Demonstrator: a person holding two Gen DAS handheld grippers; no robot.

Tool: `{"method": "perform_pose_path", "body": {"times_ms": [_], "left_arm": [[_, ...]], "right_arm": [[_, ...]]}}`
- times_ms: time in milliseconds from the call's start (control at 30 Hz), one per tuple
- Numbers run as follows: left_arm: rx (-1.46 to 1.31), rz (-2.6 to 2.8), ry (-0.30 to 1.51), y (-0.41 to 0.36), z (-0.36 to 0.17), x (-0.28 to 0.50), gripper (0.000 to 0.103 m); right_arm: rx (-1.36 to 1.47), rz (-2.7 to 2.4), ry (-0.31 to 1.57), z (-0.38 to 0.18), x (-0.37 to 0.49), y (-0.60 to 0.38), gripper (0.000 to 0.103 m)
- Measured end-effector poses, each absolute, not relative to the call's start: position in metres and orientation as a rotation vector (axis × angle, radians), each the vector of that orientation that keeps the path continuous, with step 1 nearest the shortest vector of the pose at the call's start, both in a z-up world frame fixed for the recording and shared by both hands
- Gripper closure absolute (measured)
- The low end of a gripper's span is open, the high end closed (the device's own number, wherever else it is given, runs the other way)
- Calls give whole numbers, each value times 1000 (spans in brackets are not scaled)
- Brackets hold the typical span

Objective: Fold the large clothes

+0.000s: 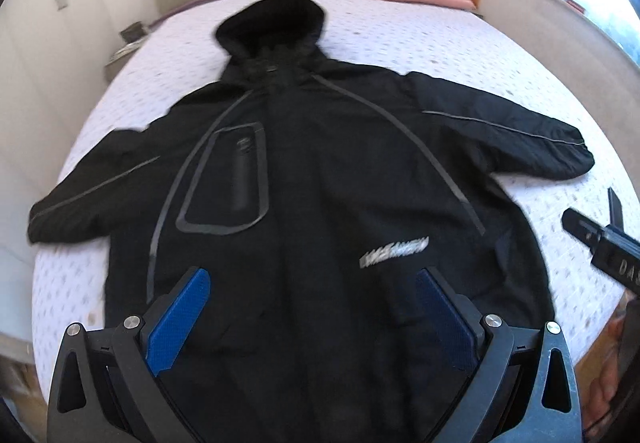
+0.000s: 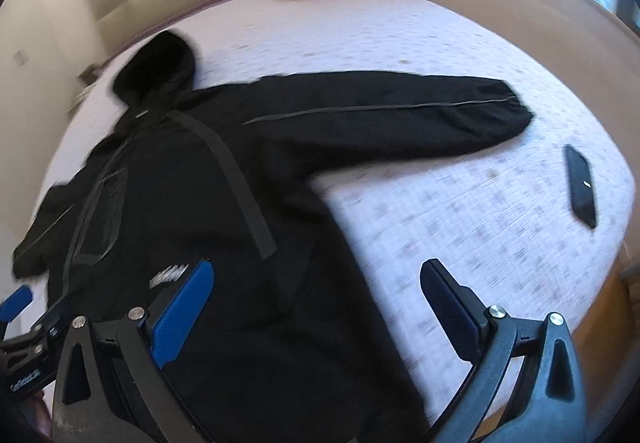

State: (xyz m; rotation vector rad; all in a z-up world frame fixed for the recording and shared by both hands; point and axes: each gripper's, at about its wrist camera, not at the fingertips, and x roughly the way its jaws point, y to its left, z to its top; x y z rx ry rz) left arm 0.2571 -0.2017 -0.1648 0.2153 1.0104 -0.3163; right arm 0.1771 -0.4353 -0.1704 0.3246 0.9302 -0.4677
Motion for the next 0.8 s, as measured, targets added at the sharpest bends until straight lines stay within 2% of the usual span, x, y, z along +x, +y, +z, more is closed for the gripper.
{"method": "perform_pose_path", "body": {"times_ms": [133, 300, 533, 700, 800], "left_arm": [[212, -397, 1057, -251, -161, 285, 0], [213, -471, 1025, -330, -150, 321, 0], [228, -496, 1018, -433, -178, 366, 0], [239, -510, 1054, -483, -211, 394, 0], [257, -518, 1065, -505, -228, 402, 0]], "right_arm": [[339, -553, 947, -160, 189, -509, 0], [372, -656, 970, -156, 207, -629, 0], [513, -713, 972, -182, 219, -777, 0], [624, -711, 1021, -224, 226, -854, 9], [695, -680, 1043, -243, 226, -875, 19]]}}
